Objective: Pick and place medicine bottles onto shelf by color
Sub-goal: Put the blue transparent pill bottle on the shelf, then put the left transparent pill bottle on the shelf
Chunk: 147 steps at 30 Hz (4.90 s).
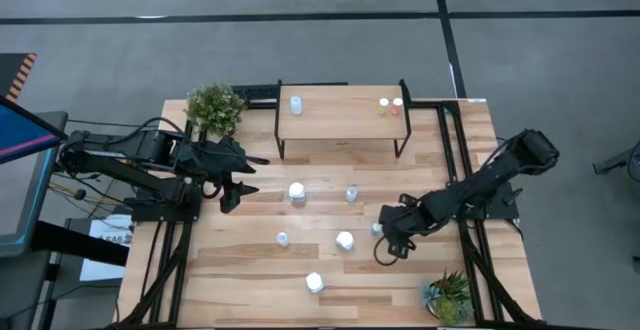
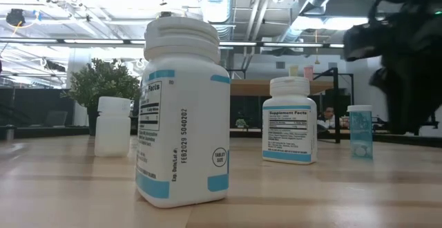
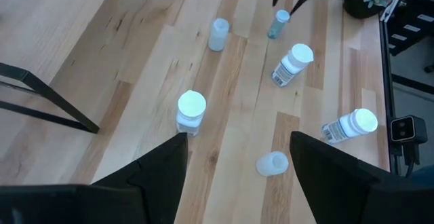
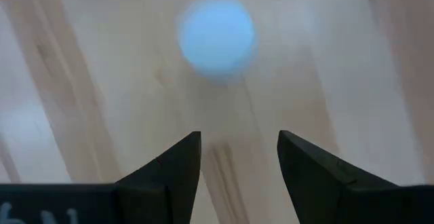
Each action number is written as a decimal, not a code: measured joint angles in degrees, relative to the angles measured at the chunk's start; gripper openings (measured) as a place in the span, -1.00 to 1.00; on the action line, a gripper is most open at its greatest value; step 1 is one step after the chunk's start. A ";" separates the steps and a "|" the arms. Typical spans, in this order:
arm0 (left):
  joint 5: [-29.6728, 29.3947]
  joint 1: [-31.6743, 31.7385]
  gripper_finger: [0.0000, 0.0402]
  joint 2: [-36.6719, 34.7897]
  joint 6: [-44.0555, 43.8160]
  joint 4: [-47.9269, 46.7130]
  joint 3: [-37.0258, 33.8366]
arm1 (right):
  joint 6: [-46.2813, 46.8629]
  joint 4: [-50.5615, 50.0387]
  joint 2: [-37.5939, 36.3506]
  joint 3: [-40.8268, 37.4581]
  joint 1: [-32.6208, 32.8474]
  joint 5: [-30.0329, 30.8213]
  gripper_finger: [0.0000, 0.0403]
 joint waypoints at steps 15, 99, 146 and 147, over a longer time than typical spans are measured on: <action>0.00 0.00 0.22 0.00 -0.02 0.02 -0.01 | -6.42 7.95 2.51 0.11 -4.55 1.15 0.07; -0.24 0.01 0.22 0.02 0.00 -0.02 -0.02 | -23.43 -27.32 -0.72 36.52 -52.09 2.62 -0.44; -0.22 0.01 0.22 0.02 -0.02 0.00 -0.02 | -24.82 -25.24 -0.56 36.52 -54.61 3.98 -0.10; -0.22 0.01 0.22 0.02 -0.02 0.00 -0.02 | -24.60 -25.23 -1.11 36.52 -54.61 3.98 -0.10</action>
